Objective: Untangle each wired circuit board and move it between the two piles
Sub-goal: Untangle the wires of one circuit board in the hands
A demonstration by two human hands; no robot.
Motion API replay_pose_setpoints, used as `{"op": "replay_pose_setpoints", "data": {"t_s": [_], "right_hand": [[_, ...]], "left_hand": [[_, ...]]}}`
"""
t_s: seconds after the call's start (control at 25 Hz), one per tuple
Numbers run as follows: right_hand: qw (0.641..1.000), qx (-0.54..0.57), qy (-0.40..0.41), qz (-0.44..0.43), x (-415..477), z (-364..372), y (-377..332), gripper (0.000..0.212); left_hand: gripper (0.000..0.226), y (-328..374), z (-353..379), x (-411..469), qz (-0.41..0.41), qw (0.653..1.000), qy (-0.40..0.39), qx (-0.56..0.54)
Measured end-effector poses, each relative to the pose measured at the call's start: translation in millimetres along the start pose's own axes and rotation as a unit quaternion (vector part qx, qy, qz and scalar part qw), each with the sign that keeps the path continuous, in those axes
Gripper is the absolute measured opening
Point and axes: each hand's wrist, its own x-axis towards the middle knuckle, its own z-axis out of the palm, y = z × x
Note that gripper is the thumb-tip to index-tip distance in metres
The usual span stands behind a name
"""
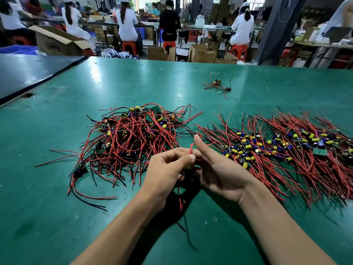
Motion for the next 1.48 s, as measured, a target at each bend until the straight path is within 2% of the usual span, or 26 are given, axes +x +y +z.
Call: {"op": "replay_pose_setpoints", "data": {"t_s": [0.12,0.36,0.56,0.72,0.8,0.88,1.08,1.2,1.28,1.4,1.48], "right_hand": [[0.998,-0.061,0.017,-0.022,-2,5,1,0.059],[0.987,-0.109,0.086,-0.087,-1,-8,7,0.039],[0.986,-0.130,0.070,-0.078,-6,-21,1,0.039],[0.968,-0.149,0.144,-0.139,-2,-23,0,0.037],[0.962,-0.120,0.193,-0.152,0,-25,-1,0.040],[0.961,-0.070,0.208,-0.166,3,-23,0,0.038],[0.982,0.019,0.142,-0.121,6,-13,3,0.032],[0.993,0.035,0.050,-0.102,3,-13,5,0.027],[0.994,0.023,0.008,-0.104,2,-14,7,0.034],[0.992,-0.006,0.009,-0.124,6,-17,8,0.041],[0.988,-0.020,0.050,-0.146,9,-17,9,0.037]], "left_hand": [[0.014,-2,-2,2,0.001,0.998,0.052,0.034],[0.010,-7,0,-1,0.006,0.993,-0.007,0.117],[0.015,-3,1,0,-0.084,0.994,-0.041,0.059],[0.025,-2,-2,3,-0.131,0.990,-0.051,0.018],[0.020,-2,-2,3,-0.148,0.986,-0.070,-0.006],[0.014,-2,-1,4,-0.156,0.984,-0.080,-0.026],[0.022,-6,-4,5,-0.114,0.990,-0.078,0.017],[0.014,-5,-4,5,-0.120,0.989,-0.076,-0.039],[0.010,-1,-6,5,-0.129,0.984,-0.089,-0.080],[0.014,2,-6,4,-0.126,0.983,-0.101,-0.085],[0.018,0,-5,5,-0.115,0.988,-0.081,-0.061]]}}
